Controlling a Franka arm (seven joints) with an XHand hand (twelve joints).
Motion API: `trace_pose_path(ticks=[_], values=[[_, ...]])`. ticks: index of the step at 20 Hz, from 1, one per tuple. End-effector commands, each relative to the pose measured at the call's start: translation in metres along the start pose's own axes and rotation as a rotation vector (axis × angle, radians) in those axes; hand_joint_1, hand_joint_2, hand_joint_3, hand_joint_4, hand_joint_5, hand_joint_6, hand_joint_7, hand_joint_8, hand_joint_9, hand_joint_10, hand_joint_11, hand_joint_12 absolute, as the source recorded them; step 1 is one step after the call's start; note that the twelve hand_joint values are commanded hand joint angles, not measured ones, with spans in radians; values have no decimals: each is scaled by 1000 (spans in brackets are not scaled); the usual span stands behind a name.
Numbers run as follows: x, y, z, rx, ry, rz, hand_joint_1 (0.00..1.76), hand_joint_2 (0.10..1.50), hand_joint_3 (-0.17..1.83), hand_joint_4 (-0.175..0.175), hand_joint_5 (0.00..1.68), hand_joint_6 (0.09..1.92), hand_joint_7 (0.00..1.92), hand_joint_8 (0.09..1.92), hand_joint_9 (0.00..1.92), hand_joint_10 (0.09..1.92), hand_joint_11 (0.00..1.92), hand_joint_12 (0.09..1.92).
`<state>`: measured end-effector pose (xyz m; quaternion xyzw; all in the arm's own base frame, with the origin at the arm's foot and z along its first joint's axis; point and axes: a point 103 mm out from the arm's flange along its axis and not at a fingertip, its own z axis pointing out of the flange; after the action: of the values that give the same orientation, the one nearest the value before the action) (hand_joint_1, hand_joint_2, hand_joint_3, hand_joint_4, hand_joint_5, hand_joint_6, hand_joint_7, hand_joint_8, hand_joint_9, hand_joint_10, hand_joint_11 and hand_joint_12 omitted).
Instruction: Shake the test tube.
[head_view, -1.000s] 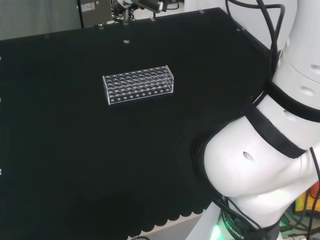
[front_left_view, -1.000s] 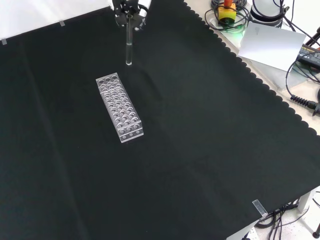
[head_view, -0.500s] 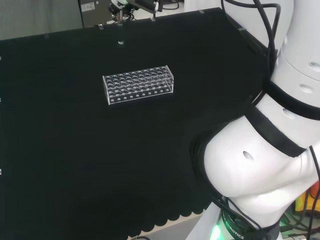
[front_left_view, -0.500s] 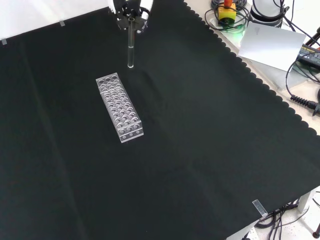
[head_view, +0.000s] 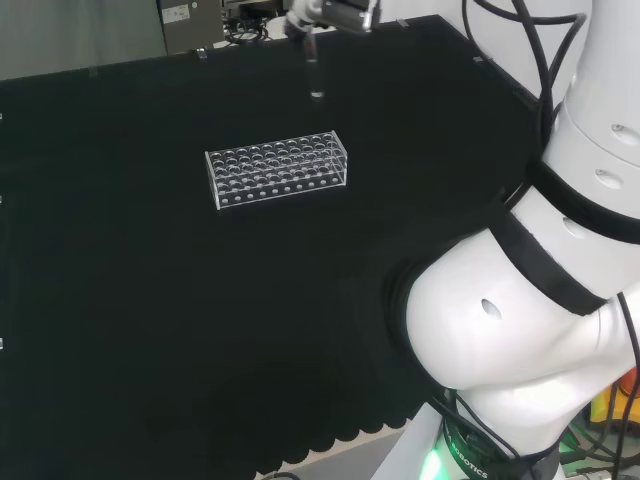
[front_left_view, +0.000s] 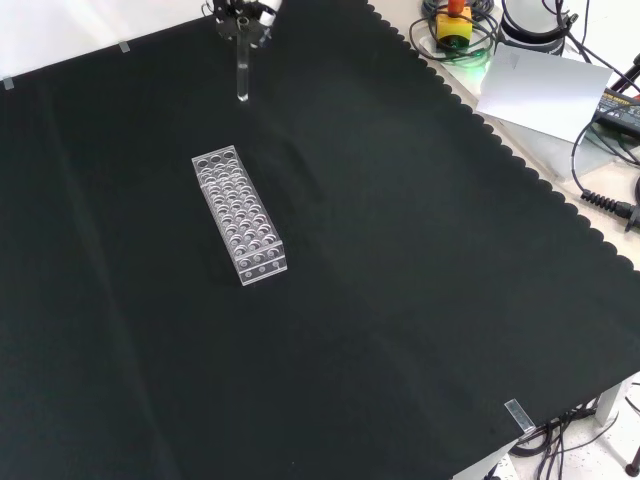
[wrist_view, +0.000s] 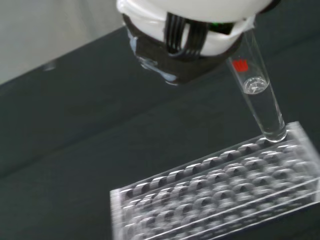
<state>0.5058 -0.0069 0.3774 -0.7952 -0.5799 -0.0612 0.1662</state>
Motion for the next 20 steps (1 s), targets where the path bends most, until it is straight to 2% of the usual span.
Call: trace_pose_path(ticks=[1, 5, 9, 12, 20], values=[[-75, 9, -19, -57, -78, 176, 1428, 867, 129, -175, 1424, 201, 1854, 145, 1430, 261, 1270, 839], [-88, 12, -29, -79, -73, 201, 1428, 867, 129, -175, 1424, 202, 1854, 145, 1429, 262, 1270, 840], [-79, 14, -29, -76, -54, 178, 1428, 867, 129, -175, 1424, 202, 1854, 145, 1429, 262, 1270, 840], [-60, 14, -19, -59, -24, 140, 1428, 867, 129, -175, 1424, 203, 1854, 145, 1429, 263, 1270, 841], [13, 10, 5, -7, 47, -2, 1428, 868, 129, -175, 1423, 203, 1854, 145, 1429, 263, 1269, 842]])
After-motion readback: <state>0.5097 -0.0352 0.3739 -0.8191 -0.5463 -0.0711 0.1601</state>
